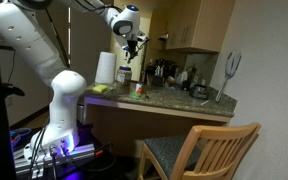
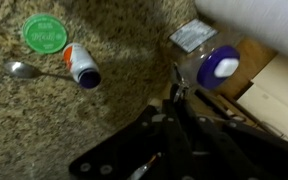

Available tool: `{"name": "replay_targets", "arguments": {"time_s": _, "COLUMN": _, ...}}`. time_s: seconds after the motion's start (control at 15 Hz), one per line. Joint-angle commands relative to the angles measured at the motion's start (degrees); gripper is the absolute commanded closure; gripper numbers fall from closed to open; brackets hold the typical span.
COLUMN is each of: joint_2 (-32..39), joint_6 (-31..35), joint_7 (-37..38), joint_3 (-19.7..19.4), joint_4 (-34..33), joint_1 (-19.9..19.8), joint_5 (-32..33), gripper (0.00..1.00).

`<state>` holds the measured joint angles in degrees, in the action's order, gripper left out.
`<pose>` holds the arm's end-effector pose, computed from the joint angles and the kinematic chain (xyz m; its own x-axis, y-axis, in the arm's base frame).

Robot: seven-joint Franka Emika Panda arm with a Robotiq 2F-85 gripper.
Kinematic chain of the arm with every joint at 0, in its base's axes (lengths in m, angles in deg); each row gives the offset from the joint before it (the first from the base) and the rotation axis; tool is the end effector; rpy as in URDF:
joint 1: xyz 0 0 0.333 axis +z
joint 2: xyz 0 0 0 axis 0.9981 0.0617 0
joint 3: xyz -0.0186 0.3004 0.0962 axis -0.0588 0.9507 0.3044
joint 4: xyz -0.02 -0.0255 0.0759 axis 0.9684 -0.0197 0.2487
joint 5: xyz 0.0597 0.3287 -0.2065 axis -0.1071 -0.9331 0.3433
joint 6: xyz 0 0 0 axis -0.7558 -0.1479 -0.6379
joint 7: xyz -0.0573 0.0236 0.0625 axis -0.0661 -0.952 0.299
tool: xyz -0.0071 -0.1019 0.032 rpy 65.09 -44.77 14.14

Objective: Remove the object from the yellow sponge and put it on the right side of the countertop

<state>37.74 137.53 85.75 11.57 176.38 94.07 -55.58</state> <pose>0.4116 0.0321 0.5912 0.8622 -0.2937 0.4127 -0.0545 -0.8638 -0.5009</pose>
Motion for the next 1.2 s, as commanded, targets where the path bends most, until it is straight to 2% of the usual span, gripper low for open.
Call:
{"name": "replay_targets", "arguments": {"time_s": 0.0, "joint_2": 1.91, "joint_6": 0.33, "joint_7": -0.50, "joint_3": -0.21, "joint_4": -1.15, "joint_1": -0.90, "joint_5": -0.16, "gripper": 0.90}}
{"name": "replay_targets", "arguments": {"time_s": 0.13, "joint_2": 2.36, "joint_6": 0.23, "joint_7": -0.64, "joint_3": -0.04, "joint_4": -1.21, "joint_1": -0.67, "joint_5": -0.17, "gripper": 0.90}}
{"name": "replay_targets", "arguments": {"time_s": 0.2, "joint_2": 1.68, "joint_6": 0.19, "joint_7": -0.41, "joint_3": 0.37, "joint_4": -1.07, "joint_1": -0.52, "joint_5": -0.12, "gripper": 0.97}}
{"name": "replay_targets", "arguments": {"time_s": 0.33, "joint_2": 2.74, "joint_6": 0.57, "joint_7": 1.13, "joint_3": 0.67, "joint_4": -1.04, "joint_1": -2.78, "joint_5": 2.78, "gripper": 0.97}}
{"name": "replay_targets", "arguments": {"time_s": 0.47, "joint_2": 7.56, "joint_6": 6.43, "joint_7": 4.05, "joint_3": -0.57, "joint_4": -2.47, "joint_1": -5.47, "joint_5": 2.90, "gripper": 0.97}}
{"name": "replay_targets", "arguments": {"time_s": 0.67, "joint_2": 16.98, "joint_6": 14.49, "joint_7": 5.96, "joint_3": -3.36, "joint_4": -6.06, "joint_1": -7.25, "joint_5": 0.68, "gripper": 0.97}}
{"name": "replay_targets", "arguments": {"time_s": 0.87, "joint_2": 25.50, "joint_6": 12.82, "joint_7": 9.90, "joint_3": -5.15, "joint_4": -10.42, "joint_1": -7.16, "joint_5": -2.88, "gripper": 0.97}}
{"name": "replay_targets", "arguments": {"time_s": 0.93, "joint_2": 19.63, "joint_6": 13.76, "joint_7": 8.12, "joint_3": -4.12, "joint_4": -5.95, "joint_1": -7.94, "joint_5": -0.41, "gripper": 0.90}}
{"name": "replay_targets", "arguments": {"time_s": 1.13, "joint_2": 25.53, "joint_6": 13.76, "joint_7": 9.37, "joint_3": -3.92, "joint_4": -9.18, "joint_1": -8.24, "joint_5": -1.75, "gripper": 0.90}}
